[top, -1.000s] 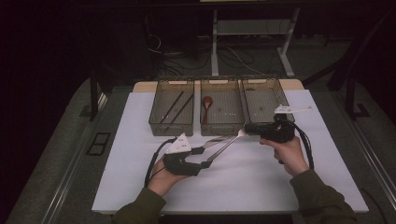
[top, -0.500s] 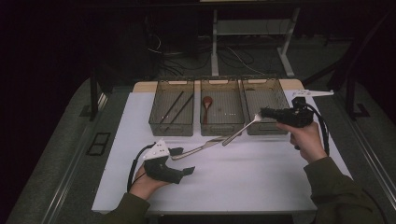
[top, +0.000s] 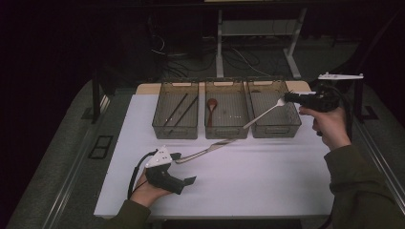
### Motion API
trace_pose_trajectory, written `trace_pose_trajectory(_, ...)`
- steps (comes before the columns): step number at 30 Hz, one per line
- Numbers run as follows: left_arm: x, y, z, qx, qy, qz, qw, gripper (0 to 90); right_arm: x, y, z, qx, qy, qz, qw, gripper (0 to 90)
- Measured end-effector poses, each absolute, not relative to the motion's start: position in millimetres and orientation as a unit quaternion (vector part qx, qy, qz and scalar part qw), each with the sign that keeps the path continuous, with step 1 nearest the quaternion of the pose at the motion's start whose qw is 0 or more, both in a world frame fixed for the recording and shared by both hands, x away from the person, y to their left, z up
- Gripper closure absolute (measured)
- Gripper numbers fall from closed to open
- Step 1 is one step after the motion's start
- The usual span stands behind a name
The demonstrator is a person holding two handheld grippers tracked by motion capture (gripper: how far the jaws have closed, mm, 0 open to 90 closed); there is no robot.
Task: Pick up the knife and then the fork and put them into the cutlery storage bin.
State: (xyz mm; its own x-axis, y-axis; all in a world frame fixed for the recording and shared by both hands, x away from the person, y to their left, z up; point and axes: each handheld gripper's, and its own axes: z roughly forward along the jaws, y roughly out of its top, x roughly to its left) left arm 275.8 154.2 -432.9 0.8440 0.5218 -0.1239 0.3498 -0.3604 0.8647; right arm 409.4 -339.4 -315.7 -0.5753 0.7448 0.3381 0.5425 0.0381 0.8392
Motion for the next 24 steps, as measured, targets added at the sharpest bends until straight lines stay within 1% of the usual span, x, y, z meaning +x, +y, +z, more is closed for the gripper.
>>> trace_pose_trajectory(8, 275.0, 156.6, -431.9, 0.820, 0.265, 0.089, 0.499, 0.0, 423.5, -367.1, -308.5, 0.477, 0.696, 0.525, 0.114, 86.8)
trace_pose_trajectory(13, 274.4, 157.1, -431.4, 0.823, 0.264, 0.088, 0.496, 0.0, 429.3, -379.0, -311.4, 0.493, 0.693, 0.510, 0.126, 86.8)
trace_pose_trajectory(24, 273.1, 153.8, -431.7, 0.832, 0.275, 0.077, 0.475, 0.0, 443.5, -372.1, -334.6, 0.508, 0.714, 0.467, 0.116, 86.7)
